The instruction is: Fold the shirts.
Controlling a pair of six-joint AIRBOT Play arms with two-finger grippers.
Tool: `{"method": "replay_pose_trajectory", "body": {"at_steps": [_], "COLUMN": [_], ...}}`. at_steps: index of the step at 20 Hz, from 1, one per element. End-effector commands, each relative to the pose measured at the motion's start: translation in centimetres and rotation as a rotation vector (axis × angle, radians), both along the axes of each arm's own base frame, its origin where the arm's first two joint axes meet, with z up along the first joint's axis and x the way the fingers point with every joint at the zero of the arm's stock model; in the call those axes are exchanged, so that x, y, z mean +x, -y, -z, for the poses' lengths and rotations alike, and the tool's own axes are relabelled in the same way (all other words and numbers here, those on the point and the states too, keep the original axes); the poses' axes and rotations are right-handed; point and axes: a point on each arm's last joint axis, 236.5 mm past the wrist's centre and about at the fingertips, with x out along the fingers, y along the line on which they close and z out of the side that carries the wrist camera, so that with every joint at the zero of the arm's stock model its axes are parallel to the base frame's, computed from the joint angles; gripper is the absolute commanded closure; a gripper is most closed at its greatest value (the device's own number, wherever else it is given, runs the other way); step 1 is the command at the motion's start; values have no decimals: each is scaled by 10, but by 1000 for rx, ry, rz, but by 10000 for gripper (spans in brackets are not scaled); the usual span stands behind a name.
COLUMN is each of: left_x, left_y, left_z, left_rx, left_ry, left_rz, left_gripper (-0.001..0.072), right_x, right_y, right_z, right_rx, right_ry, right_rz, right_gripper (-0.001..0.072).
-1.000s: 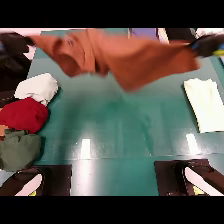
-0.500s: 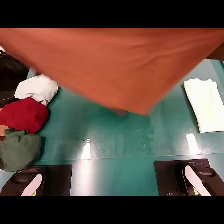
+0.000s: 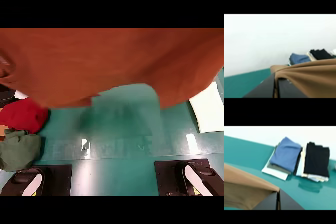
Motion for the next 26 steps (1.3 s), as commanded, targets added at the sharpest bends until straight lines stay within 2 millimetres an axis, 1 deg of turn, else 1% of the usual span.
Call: {"method": "replay_pose_trajectory", "body": {"at_steps": [1, 2, 3, 4, 5, 6, 7, 8, 9, 10, 12, 13, 14, 15, 16, 17, 18, 19, 20, 21, 22, 23, 24, 25, 26], "left_x": [-55, -64, -68, -68, -63, -55, -38, -14, 10, 41, 101, 126, 150, 170, 189, 207, 222, 233, 241, 244, 244, 244, 244, 239, 230], "left_y": [1, 2, 2, 3, 4, 4, 5, 6, 6, 7, 9, 9, 8, 7, 4, 3, 2, 0, -1, -2, -5, -8, -15, -24, -32], "left_z": [-40, -46, -48, -45, -39, -30, -15, 8, 33, 69, 158, 205, 257, 300, 342, 377, 404, 426, 445, 457, 463, 461, 456, 449, 444], "left_rx": [12, 14, 18, 21, 26, 30, 32, 34, 35, 38, 22, 18, 12, 15, 19, 23, 28, 25, 24, 24, 26, 22, 9, -21, -45], "left_ry": [118, 135, 140, 129, 104, 72, 22, -53, -133, -242, -489, -606, -718, -799, -861, -907, -945, -975, -1002, -1023, -1036, -1037, -1035, -1058, -1089], "left_rz": [7, 8, 9, 14, 16, 17, 19, 22, 25, 29, 34, 34, 29, 21, 11, 1, -5, -14, -20, -24, -29, -35, -46, -63, -74], "left_gripper": [680, 680, 680, 680, 680, 680, 680, 680, 680, 680, 680, 680, 679, 679, 679, 680, 679, 679, 679, 678, 677, 578, 247, 118, 116], "right_x": [-23, -30, -36, -40, -42, -41, -35, -25, -10, 7, 48, 69, 86, 102, 115, 130, 145, 158, 170, 177, 183, 189, 195, 200, 203], "right_y": [-6, -8, -9, -10, -10, -11, -9, -8, -6, -3, -3, -6, -10, -15, -18, -19, -19, -22, -23, -26, -28, -28, -25, -23, -21], "right_z": [-26, -32, -36, -41, -45, -45, -39, -29, -10, 14, 80, 122, 164, 211, 250, 287, 314, 333, 348, 356, 360, 359, 352, 341, 329], "right_rx": [-28, -36, -42, -37, -16, 6, 32, 62, 88, 112, 152, 168, 183, 194, 191, 183, 180, 184, 191, 195, 196, 193, 192, 190, 174], "right_ry": [43, 54, 63, 76, 83, 83, 60, 19, -52, -139, -356, -477, -593, -709, -792, -853, -883, -899, -905, -915, -923, -925, -910, -887, -863], "right_rz": [-10, -12, -14, -12, -7, -2, 3, 5, 3, 6, -11, -26, -39, -49, -55, -45, -33, -32, -26, -30, -36, -40, -38, -40, -54], "right_gripper": [698, 699, 699, 699, 699, 700, 699, 699, 700, 700, 700, 699, 699, 700, 699, 699, 699, 699, 698, 698, 697, 646, 384, 275, 274]}}
